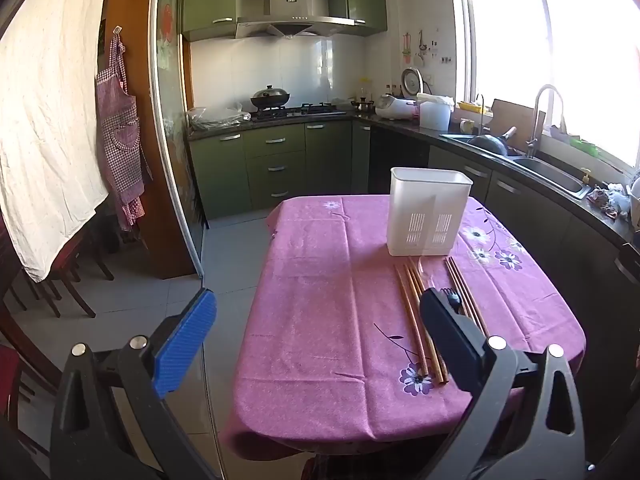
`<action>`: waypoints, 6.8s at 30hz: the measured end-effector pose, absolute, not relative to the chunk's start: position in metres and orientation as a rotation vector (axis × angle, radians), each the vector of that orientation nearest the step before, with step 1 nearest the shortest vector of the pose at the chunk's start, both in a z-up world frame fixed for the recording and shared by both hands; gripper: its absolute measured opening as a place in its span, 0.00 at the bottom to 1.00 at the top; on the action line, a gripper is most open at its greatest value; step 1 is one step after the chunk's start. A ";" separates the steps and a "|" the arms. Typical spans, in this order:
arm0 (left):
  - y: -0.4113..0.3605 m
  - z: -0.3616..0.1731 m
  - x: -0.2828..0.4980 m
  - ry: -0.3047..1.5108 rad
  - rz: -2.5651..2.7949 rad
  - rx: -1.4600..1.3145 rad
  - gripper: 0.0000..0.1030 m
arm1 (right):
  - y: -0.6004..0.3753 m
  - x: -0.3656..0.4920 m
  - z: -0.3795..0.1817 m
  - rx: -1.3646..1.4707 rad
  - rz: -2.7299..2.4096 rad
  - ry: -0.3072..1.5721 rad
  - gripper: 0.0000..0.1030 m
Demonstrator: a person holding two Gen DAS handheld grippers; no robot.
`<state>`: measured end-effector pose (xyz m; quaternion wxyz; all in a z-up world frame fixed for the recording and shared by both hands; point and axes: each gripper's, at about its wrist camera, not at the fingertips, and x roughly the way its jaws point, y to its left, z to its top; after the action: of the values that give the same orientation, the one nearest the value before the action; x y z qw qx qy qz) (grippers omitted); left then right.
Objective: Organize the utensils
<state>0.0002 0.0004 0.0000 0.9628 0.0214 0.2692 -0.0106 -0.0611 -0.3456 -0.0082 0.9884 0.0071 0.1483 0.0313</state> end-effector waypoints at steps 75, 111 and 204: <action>0.003 -0.010 -0.001 0.567 -0.032 0.051 0.94 | -0.334 -0.057 -0.014 -0.007 0.095 0.315 0.96; -0.058 -0.057 0.098 0.899 -0.163 0.117 0.94 | -0.338 0.041 -0.045 -0.034 0.096 0.647 0.96; -0.109 -0.030 0.171 0.833 -0.309 0.065 0.08 | -0.239 0.201 -0.163 0.095 0.213 1.390 0.18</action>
<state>0.1712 -0.1086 -0.0296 0.9023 0.0316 0.4030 -0.1496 0.2007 -0.2393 -0.1632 0.7618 0.0437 0.6388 0.0980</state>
